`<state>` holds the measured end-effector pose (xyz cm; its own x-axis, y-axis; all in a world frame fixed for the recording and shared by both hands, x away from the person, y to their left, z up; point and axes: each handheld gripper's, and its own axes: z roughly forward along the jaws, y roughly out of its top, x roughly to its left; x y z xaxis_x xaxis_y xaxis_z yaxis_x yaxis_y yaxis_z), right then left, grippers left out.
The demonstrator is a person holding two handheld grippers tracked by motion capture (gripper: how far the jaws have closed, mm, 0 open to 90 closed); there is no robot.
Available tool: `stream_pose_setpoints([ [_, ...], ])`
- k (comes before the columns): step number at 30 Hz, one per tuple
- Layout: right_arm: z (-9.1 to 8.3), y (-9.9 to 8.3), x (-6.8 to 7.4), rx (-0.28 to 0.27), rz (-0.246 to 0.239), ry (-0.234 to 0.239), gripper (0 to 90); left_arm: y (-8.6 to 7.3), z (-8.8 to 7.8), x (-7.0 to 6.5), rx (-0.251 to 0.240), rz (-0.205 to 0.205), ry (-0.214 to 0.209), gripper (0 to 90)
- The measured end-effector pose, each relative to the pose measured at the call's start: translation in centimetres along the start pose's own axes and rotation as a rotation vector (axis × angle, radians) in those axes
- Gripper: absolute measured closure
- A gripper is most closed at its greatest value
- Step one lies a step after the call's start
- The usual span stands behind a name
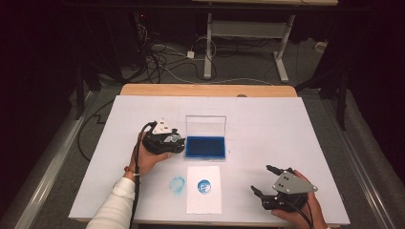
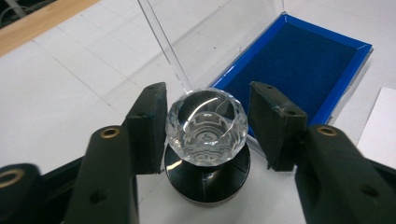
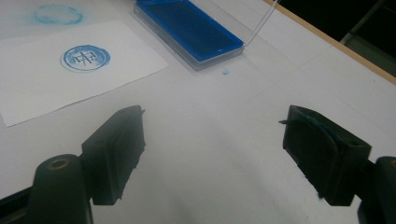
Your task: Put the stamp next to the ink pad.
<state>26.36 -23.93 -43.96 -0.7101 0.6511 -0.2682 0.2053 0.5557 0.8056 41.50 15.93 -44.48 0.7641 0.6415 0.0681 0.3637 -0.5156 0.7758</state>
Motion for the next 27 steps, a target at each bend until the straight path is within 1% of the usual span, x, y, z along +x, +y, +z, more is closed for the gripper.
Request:
stream_pose_setpoints([
  [6, -0.1, 0.0, 0.0, -0.002, -0.004, 0.0, 21.1, 0.2, -0.7, -0.1, -0.031, 0.005, 0.024, 42.7],
  [10, -0.1, 0.1, 0.0, -0.005, -0.008, -0.001, 21.0, 0.4, -1.1, -0.2, -0.053, 0.005, 0.051, 37.9],
  [12, -0.1, 0.1, 0.0, -0.006, -0.01, -0.005, 21.0, 0.4, -1.4, -0.3, -0.069, 0.002, 0.044, 36.0],
  [13, -0.1, 0.1, 0.0, -0.007, -0.009, -0.008, 21.0, 0.4, -1.5, -0.3, -0.077, 0.002, 0.044, 34.2],
  [16, -0.2, 0.1, 0.0, -0.011, -0.01, -0.008, 21.0, 0.6, -2.0, -0.5, -0.095, 0.003, 0.066, 26.8],
  [18, -0.3, 0.1, 0.0, -0.013, -0.01, -0.008, 21.0, 0.6, -2.3, -0.7, -0.11, 0.005, 0.067, 23.0],
  [21, -0.3, 0.1, 0.0, -0.015, -0.005, -0.005, 21.0, 0.8, -2.9, -1.2, -0.114, 0.029, 0.082, 18.8],
  [23, -0.3, 0.2, 0.1, -0.019, 0.007, 0.004, 21.1, 0.9, -3.4, -1.5, -0.126, 0.04, 0.082, 18.5],
  [25, -0.3, 0.3, 0.1, -0.024, 0.006, 0.007, 21.1, 1.0, -3.8, -1.8, -0.136, 0.052, 0.083, 18.0],
  [27, -0.2, 0.3, 0.2, -0.025, 0.004, 0.008, 21.1, 1.2, -4.1, -2.2, -0.135, 0.069, 0.084, 18.0],
])
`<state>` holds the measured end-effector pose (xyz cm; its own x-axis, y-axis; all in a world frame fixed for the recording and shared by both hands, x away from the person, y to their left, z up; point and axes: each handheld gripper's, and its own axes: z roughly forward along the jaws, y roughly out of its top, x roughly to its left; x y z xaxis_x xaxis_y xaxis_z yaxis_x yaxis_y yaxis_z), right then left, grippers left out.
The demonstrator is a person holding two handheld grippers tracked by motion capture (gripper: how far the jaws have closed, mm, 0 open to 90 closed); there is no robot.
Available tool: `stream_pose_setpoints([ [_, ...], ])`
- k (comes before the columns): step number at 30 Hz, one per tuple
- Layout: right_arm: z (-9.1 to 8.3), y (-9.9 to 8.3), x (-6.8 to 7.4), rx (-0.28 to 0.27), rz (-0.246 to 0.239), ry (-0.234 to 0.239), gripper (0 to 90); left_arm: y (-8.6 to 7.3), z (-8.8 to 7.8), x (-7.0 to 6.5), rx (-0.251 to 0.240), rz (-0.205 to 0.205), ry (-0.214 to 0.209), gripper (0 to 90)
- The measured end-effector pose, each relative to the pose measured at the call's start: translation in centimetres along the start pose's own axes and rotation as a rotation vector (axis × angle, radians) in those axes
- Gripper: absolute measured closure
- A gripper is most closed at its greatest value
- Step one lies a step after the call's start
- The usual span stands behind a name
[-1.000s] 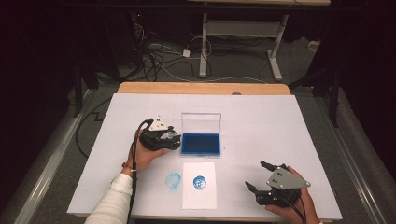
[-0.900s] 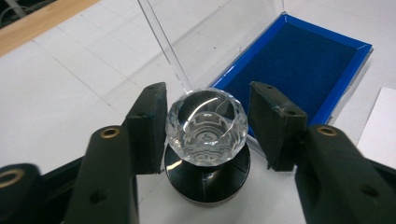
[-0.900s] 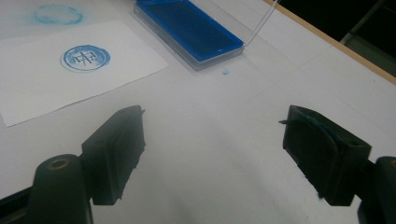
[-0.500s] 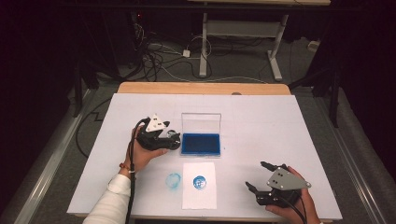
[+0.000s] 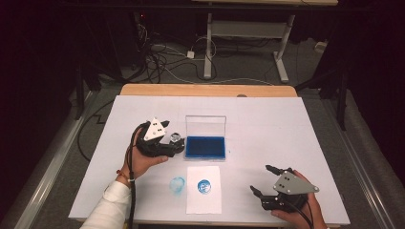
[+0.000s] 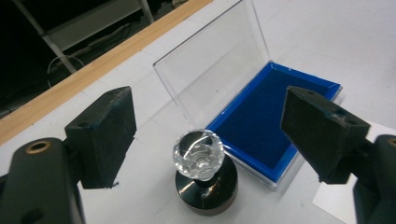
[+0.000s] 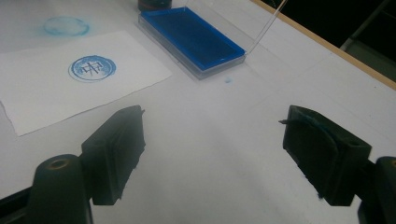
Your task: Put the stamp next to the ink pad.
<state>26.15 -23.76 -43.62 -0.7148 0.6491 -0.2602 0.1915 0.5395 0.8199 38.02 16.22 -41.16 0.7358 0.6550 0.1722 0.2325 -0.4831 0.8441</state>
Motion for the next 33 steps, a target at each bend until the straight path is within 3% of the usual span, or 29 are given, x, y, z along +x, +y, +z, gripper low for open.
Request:
stream_pose_setpoints([
  [3, 0.1, 0.0, 0.0, -0.002, 0.002, 0.004, 21.1, 0.2, -0.6, -0.5, -0.004, 0.031, 0.0, 16.4],
  [19, 0.1, 0.1, -0.1, -0.008, 0.0, -0.006, 21.1, -0.6, -3.2, -3.3, -0.035, 0.107, 0.027, 16.4],
  [33, 0.2, 0.0, -0.1, -0.001, -0.003, -0.009, 21.2, -2.1, -4.5, -4.4, -0.007, 0.161, 0.043, 16.4],
])
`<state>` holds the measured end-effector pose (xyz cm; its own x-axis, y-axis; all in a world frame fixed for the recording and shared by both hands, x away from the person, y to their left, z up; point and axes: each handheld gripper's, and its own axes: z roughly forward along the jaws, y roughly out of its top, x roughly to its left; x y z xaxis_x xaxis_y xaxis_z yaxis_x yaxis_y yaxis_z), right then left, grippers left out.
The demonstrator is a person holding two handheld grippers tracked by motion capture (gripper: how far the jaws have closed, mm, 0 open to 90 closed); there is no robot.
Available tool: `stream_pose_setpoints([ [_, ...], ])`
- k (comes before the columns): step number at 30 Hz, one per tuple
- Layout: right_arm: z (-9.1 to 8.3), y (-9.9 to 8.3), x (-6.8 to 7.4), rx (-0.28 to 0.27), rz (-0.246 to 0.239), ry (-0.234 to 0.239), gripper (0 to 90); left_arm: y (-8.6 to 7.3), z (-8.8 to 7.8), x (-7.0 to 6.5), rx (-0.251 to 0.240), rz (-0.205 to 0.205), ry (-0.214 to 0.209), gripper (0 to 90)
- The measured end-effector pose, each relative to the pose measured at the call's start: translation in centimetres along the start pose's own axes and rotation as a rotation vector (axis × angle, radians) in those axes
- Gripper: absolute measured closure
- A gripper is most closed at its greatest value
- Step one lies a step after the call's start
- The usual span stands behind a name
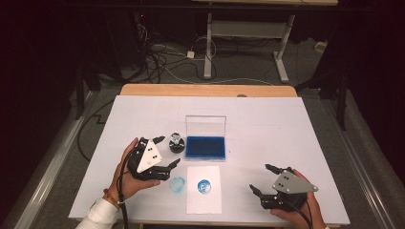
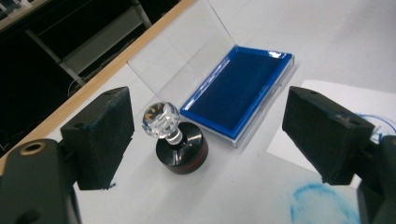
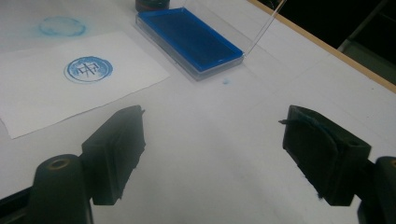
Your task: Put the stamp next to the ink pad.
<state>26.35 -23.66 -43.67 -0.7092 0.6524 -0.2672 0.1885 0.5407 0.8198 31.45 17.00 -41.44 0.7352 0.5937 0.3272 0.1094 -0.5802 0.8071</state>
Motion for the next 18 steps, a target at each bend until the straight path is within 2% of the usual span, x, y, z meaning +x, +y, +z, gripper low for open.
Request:
stream_pose_setpoints([
  [11, -0.1, -0.2, 0.2, -0.001, 0.004, -0.008, 21.3, -1.9, -1.3, -0.4, 0.036, 0.01, 0.021, 16.4],
  [18, -0.5, -0.3, 0.2, -0.012, -0.001, -0.045, 21.3, -3.4, -2.1, -0.8, 0.052, -0.002, 0.029, 16.4],
])
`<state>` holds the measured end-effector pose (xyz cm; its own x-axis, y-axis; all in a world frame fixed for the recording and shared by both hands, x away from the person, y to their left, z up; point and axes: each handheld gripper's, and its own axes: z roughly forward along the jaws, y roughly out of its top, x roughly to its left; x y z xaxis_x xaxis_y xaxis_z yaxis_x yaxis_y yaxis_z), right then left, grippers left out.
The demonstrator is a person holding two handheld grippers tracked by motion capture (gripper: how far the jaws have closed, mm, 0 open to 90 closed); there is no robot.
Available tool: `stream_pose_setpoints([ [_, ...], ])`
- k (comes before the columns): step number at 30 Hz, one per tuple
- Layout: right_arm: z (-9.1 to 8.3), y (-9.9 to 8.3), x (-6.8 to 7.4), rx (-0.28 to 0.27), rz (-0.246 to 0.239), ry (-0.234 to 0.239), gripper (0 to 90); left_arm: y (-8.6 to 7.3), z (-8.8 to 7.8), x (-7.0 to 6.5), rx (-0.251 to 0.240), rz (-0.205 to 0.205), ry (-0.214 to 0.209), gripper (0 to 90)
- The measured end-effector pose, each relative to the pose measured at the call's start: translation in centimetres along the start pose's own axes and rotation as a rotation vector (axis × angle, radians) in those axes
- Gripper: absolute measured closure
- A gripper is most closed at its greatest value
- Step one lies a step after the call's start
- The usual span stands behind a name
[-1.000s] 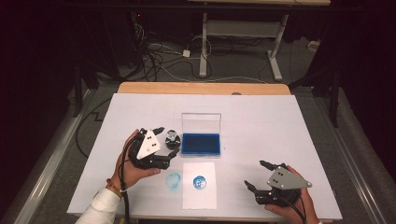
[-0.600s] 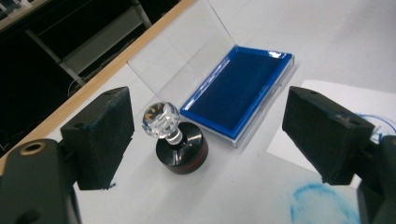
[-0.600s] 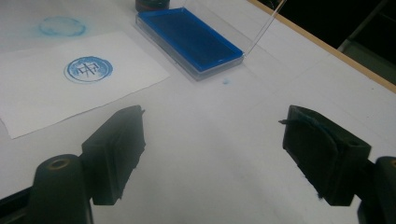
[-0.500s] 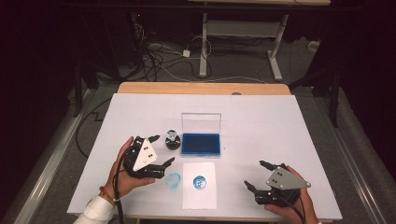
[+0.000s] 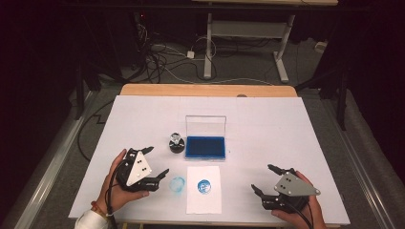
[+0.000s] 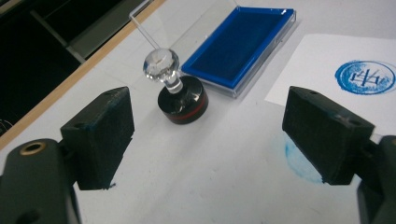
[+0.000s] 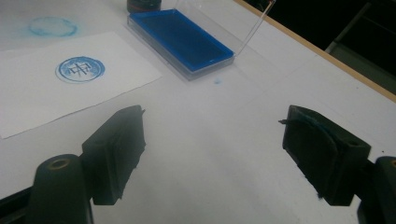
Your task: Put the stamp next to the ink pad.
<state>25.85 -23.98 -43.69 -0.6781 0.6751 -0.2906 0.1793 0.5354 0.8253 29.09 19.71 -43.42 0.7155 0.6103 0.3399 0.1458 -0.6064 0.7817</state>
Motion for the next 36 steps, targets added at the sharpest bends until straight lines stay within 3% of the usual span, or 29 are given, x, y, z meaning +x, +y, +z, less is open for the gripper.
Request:
stream_pose_setpoints([
  [13, -0.7, -0.3, -0.4, -0.01, 0.004, -0.069, 21.0, -3.4, -0.5, -0.7, 0.072, -0.034, 0.014, 16.4],
  [18, -1.4, -0.7, -1.0, -0.016, 0.016, -0.105, 21.2, -4.2, -0.7, -0.9, 0.09, -0.068, 0.008, 16.4],
  [36, -1.1, -0.2, -0.4, -0.017, -0.009, -0.095, 21.3, -4.6, -1.3, -1.0, 0.079, -0.073, 0.002, 16.4],
])
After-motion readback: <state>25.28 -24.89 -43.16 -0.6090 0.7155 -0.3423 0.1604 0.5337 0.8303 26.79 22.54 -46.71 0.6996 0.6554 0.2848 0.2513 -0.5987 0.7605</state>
